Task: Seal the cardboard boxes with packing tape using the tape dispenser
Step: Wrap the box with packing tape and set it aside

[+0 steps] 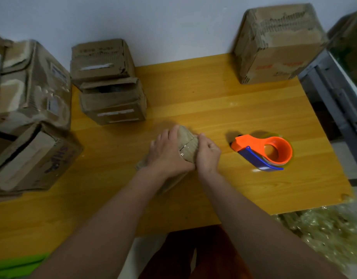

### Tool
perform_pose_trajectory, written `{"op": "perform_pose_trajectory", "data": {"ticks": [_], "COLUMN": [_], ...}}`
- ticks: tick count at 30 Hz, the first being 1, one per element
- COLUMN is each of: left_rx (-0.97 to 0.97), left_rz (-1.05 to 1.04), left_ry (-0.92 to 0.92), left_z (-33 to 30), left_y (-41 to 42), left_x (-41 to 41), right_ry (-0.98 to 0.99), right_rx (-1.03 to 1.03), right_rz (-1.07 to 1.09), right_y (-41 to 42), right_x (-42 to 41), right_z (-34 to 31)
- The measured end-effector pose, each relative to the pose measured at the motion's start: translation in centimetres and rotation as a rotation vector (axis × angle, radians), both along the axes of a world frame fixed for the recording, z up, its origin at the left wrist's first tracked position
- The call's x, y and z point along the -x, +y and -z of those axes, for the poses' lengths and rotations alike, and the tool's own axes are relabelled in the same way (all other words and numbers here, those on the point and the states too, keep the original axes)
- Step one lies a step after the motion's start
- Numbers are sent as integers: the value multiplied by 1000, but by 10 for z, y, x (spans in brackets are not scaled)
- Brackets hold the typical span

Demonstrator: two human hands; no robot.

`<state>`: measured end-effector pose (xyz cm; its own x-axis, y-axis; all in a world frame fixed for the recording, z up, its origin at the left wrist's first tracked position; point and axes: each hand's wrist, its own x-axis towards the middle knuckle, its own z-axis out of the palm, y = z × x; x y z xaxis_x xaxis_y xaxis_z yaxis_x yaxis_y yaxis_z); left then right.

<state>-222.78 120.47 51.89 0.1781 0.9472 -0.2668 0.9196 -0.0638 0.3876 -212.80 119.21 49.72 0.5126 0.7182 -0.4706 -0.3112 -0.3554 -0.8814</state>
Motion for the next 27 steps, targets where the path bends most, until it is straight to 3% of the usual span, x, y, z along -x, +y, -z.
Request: {"op": "perform_pose_trajectory", "data": {"ticks": [4,10,15,17,19,21,23,27], "left_rx": [251,365,451,487,508,482,401,-53], "left_rz": [38,75,1,-19,-17,-14,-43,-213], "left_ry": [-150,-222,-230,-211,-178,-73,14,-111], "left_z": [-11,-10,-11,-12,-14,-17,-21,-23], "left_y": [13,22,25,27,28,25,12,-49], "left_x": [19,26,25,25,25,24,24,41], "right_ry": [175,-141,-184,-361,-631,-801,-824,-817], "right_rx": [66,-22,24,60,-35,-169,-175,-38], "right_rz": [80,-191,-505,-527,-535,-673,-792,-850], "right_y": [8,-1,-19,-24,-27,-26,-25,-22], "right_x": [3,-5,-26,-25,-21,-19,-20,-27], "right_z": [6,6,4,2,-4,-9,-11,-17]}}
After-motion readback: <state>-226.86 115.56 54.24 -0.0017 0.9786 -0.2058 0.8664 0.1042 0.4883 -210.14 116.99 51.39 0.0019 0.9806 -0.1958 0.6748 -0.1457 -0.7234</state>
